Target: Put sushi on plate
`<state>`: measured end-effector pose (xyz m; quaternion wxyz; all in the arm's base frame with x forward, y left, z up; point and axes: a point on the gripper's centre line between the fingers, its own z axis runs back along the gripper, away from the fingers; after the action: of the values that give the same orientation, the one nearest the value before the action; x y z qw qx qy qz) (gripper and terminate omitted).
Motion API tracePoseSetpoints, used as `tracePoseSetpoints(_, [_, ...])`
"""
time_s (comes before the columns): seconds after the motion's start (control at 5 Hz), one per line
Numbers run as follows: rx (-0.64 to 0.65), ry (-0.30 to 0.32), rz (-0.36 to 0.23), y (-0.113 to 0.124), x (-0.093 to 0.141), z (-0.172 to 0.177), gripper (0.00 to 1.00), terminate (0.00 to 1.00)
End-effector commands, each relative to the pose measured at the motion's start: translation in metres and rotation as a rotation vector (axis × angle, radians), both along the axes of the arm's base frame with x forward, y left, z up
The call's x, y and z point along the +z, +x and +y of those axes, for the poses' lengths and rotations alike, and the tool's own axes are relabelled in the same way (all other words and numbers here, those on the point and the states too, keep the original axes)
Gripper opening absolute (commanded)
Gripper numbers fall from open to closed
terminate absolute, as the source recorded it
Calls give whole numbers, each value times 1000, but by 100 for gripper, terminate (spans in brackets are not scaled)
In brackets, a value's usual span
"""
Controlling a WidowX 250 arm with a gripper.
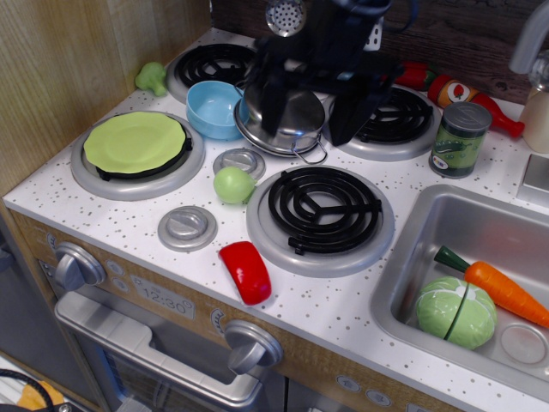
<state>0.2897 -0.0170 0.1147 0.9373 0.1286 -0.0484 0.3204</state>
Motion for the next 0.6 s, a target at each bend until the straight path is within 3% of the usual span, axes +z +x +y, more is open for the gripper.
tracePoseSetpoints(0.0, [144,-45,-74,-30,0,10,100,0])
tracePoseSetpoints(0.4, [181,-81,-120,-44,-51,11,100,0])
